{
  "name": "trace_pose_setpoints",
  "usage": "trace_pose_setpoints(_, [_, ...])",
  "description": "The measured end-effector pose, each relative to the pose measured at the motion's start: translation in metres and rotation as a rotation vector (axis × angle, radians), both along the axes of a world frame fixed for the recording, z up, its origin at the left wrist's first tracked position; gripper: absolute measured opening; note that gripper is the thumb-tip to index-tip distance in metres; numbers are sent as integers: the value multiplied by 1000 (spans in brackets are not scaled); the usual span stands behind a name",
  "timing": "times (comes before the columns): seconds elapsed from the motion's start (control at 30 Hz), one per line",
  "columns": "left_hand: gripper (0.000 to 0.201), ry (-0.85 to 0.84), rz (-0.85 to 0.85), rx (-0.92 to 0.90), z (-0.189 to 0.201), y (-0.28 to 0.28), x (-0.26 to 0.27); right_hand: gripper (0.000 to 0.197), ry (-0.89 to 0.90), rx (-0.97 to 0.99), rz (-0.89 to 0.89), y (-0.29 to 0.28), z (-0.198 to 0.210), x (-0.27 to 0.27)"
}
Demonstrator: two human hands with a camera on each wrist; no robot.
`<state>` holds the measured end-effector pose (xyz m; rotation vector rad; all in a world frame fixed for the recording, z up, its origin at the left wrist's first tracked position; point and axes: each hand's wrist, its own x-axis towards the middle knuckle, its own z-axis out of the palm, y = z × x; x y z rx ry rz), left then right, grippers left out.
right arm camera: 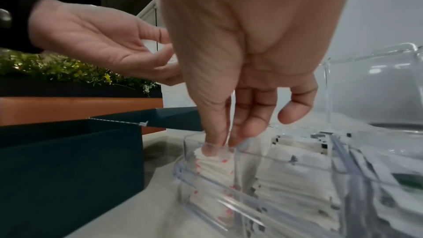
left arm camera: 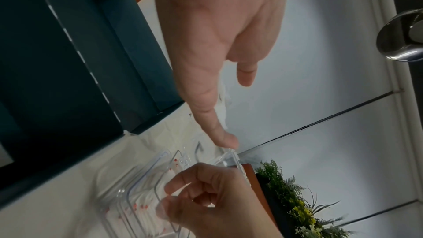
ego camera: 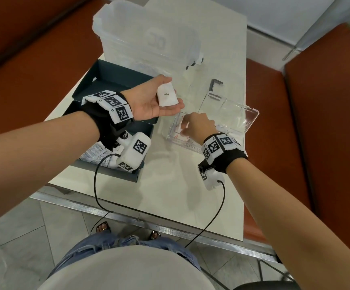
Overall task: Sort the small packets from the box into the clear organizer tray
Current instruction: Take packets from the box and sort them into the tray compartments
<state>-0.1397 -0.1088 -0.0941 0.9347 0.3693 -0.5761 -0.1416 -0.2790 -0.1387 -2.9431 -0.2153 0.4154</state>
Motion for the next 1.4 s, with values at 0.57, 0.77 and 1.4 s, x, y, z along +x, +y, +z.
trace_pose_setpoints(0.57, [35, -446, -445, 542, 11, -90, -6, 28, -232, 559, -94, -91, 85, -6])
trace_pose_setpoints(0.77, [18, -513, -308, 616, 7, -133, 4, 20, -158, 610, -276, -132, 63, -16])
trace_pose_setpoints(1.4, [12, -429, -200, 765, -24, -194, 9, 29, 50, 805, -648, -181, 5, -30])
